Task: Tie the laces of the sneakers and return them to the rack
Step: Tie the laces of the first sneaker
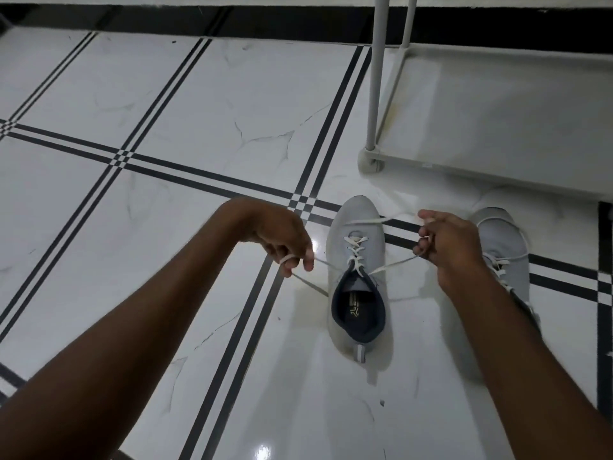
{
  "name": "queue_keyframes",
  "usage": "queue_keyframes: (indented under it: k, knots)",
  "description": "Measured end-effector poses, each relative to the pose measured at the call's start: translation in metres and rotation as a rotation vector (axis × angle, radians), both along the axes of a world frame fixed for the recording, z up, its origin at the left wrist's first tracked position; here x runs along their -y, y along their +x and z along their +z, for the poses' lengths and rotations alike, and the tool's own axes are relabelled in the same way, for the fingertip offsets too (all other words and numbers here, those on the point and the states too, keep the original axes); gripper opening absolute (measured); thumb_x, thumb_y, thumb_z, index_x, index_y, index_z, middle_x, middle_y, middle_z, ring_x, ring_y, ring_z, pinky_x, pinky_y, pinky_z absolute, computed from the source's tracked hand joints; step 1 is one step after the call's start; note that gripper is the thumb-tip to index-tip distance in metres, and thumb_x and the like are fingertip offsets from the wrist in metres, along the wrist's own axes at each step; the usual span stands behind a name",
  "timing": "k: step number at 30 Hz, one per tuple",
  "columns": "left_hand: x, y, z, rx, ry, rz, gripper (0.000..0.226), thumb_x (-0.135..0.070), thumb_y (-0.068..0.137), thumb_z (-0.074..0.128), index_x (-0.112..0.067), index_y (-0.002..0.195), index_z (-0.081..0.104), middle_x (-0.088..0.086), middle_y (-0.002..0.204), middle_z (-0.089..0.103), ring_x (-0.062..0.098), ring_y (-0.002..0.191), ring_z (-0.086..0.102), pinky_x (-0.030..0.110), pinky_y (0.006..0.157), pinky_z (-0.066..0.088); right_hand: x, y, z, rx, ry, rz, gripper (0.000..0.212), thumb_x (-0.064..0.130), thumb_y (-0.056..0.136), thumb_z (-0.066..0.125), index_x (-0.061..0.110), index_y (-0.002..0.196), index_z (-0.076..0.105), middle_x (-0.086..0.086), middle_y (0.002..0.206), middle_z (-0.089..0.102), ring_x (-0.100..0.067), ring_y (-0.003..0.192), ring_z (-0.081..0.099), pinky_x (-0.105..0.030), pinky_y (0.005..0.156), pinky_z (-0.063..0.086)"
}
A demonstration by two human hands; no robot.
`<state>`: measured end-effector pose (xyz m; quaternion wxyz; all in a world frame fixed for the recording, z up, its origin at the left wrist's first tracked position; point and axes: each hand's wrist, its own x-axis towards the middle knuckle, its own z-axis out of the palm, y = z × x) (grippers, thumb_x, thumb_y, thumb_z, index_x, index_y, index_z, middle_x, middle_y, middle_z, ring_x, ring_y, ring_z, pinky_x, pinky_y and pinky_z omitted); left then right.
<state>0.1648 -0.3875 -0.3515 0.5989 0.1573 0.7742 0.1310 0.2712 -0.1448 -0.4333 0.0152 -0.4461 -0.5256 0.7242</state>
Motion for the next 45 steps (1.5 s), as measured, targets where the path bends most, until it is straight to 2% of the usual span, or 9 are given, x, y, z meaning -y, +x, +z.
queue_keyframes:
  k: [5,10,13,22,26,29,34,40,45]
  knots:
    - [-0.007,-0.002,0.003,-0.140,0.103,0.144,0.016,-0.017,0.093,0.063,-0.010,0.096,0.077,0.001,0.059,0.057,0.018,0.064,0.053,0.032,0.074,0.060,0.011,0.017,-0.005,0.040,0.567,0.024,0.036,-0.004,0.084,0.046,0.014,0.108,0.067,-0.014,0.090,0.071,-0.027,0.064,0.062,-0.028,0.053,0.045]
    - [-0.013,0.009,-0.026,-0.607,-0.032,-0.245,0.030,-0.025,0.090,0.066,-0.016,0.118,0.071,0.003,0.116,0.071,0.020,0.110,0.064,0.033,0.096,0.048,0.047,0.036,-0.015,0.200,1.130,0.408,0.041,0.009,0.087,0.063,0.007,0.127,0.060,-0.025,0.133,0.056,-0.045,0.115,0.054,-0.047,0.094,0.046]
    - [-0.018,0.030,-0.051,-0.703,0.136,-0.180,0.043,-0.020,0.084,0.073,-0.017,0.126,0.065,0.001,0.127,0.067,0.019,0.118,0.060,0.028,0.101,0.041,0.072,0.044,-0.013,0.047,1.003,0.619,0.026,0.012,0.089,0.065,0.012,0.114,0.071,-0.015,0.121,0.069,-0.036,0.108,0.062,-0.036,0.089,0.049]
    - [-0.008,0.049,-0.075,-0.699,0.273,0.165,0.009,-0.006,0.075,0.077,-0.012,0.083,0.077,0.000,0.079,0.076,0.002,0.066,0.063,0.011,0.060,0.043,0.070,0.045,-0.016,0.034,0.612,0.695,0.009,0.011,0.082,0.073,0.014,0.075,0.071,-0.004,0.060,0.071,-0.022,0.049,0.070,-0.042,0.065,0.062]
    - [-0.013,0.054,-0.074,-0.743,0.286,0.118,0.010,-0.002,0.077,0.073,-0.010,0.081,0.076,0.001,0.078,0.077,0.004,0.066,0.062,0.003,0.058,0.037,0.069,0.050,-0.015,0.013,0.592,0.680,0.014,0.006,0.082,0.073,0.011,0.069,0.070,-0.001,0.056,0.069,-0.015,0.046,0.069,-0.027,0.059,0.059]
    - [-0.015,0.058,-0.076,-0.793,0.297,0.078,0.015,0.003,0.079,0.067,-0.010,0.080,0.075,0.001,0.079,0.076,0.005,0.064,0.060,0.002,0.056,0.035,0.067,0.051,-0.016,0.031,0.618,0.670,0.017,0.005,0.083,0.070,0.009,0.068,0.065,-0.007,0.054,0.068,-0.020,0.044,0.067,-0.035,0.057,0.061]
    - [0.005,0.058,-0.084,-0.827,0.215,0.049,0.019,0.004,0.077,0.063,-0.012,0.078,0.073,0.002,0.083,0.074,0.017,0.079,0.069,0.030,0.073,0.055,0.060,0.053,-0.024,0.123,0.670,0.622,0.025,-0.013,0.076,0.051,0.008,0.063,0.058,-0.012,0.056,0.066,-0.024,0.040,0.066,-0.045,0.054,0.061]
    - [0.014,0.063,-0.085,-0.880,0.216,0.018,0.023,0.003,0.077,0.061,-0.017,0.076,0.073,-0.002,0.082,0.074,0.015,0.078,0.070,0.031,0.072,0.056,0.066,0.058,-0.029,0.121,0.869,0.658,0.029,-0.013,0.078,0.053,0.013,0.064,0.055,-0.011,0.062,0.065,-0.029,0.053,0.067,-0.044,0.055,0.060]
    - [0.015,0.066,-0.079,-1.065,0.005,0.054,0.026,-0.037,0.086,0.070,-0.011,0.087,0.066,0.003,0.091,0.066,0.019,0.081,0.061,0.031,0.068,0.048,0.072,0.059,-0.026,0.081,0.955,0.578,0.008,0.014,0.087,0.070,0.013,0.082,0.063,0.000,0.082,0.066,-0.023,0.071,0.063,-0.036,0.068,0.052]
